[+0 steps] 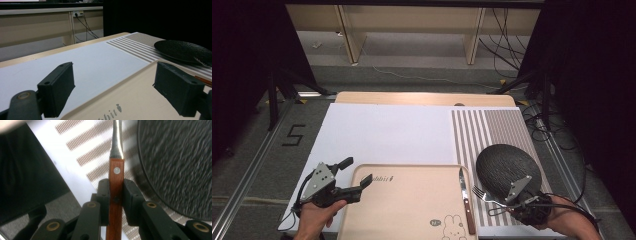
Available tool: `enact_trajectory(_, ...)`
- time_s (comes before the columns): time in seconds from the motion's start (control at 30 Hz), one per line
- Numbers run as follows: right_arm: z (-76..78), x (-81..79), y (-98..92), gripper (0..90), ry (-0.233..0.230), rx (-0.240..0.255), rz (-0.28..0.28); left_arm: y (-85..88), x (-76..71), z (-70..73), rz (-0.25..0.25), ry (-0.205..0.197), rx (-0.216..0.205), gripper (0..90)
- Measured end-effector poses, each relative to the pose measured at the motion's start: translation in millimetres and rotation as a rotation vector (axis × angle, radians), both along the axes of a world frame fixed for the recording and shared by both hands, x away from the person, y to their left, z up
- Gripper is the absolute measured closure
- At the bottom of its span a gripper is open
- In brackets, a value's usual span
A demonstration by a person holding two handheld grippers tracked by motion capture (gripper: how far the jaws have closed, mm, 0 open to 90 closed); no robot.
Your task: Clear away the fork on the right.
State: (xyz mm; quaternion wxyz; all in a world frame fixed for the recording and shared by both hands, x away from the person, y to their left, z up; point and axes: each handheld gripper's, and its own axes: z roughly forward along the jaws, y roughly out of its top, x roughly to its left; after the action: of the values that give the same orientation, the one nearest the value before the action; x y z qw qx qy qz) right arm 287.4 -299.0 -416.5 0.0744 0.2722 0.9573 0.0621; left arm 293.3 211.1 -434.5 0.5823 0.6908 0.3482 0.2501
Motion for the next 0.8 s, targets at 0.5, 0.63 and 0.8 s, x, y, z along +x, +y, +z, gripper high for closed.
enact_trajectory(0.5, -3.1, 7.2, 23.3, 77.4, -0.013, 0.046, -0.037, -0.3, 0.5, -0.6, 0.002, 0.004, 0.0, 15.8)
enact_trajectory(0.63, -1.0, 8.9, 32.9, 77.4, -0.023, 0.094, -0.05, -0.3, 0.4, -0.5, 0.002, 0.002, -0.002, 15.8)
enact_trajectory(0.8, 1.4, 11.4, 46.7, 77.4, -0.027, 0.12, -0.035, -0.5, 0.5, -0.9, 0.001, 0.005, 0.0, 15.9)
